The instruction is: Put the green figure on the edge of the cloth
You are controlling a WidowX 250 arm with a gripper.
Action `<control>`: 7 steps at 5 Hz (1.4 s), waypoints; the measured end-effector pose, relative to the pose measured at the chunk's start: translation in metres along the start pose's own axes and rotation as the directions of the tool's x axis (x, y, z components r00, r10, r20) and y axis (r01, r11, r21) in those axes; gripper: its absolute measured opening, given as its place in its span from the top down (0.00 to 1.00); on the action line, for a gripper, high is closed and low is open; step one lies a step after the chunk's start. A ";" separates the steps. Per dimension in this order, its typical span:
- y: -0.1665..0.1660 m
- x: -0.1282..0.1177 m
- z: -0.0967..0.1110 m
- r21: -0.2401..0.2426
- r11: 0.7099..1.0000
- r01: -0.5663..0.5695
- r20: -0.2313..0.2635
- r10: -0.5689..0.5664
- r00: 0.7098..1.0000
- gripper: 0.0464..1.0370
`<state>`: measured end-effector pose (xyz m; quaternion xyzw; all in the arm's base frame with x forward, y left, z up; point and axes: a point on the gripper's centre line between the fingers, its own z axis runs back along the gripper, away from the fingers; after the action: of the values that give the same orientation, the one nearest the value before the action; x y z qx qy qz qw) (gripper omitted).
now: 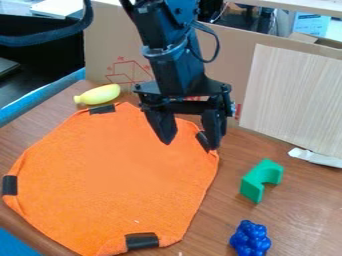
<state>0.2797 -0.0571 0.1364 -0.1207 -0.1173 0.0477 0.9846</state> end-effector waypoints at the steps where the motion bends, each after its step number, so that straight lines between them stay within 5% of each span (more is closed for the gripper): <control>1: 0.002 -0.002 -0.006 0.004 1.000 -0.006 -0.024 0.006 1.000 0.04; 3: 0.008 0.003 -0.027 -0.006 1.000 0.011 -0.067 -0.011 0.998 0.04; 5: 0.000 0.024 -0.054 0.049 0.981 0.188 -0.006 -0.188 0.982 0.04; 7: -0.012 0.054 -0.084 0.084 0.966 0.246 0.060 -0.252 0.966 0.04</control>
<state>0.3528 -0.0810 0.0720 -0.0660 -0.1641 -0.0678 0.9819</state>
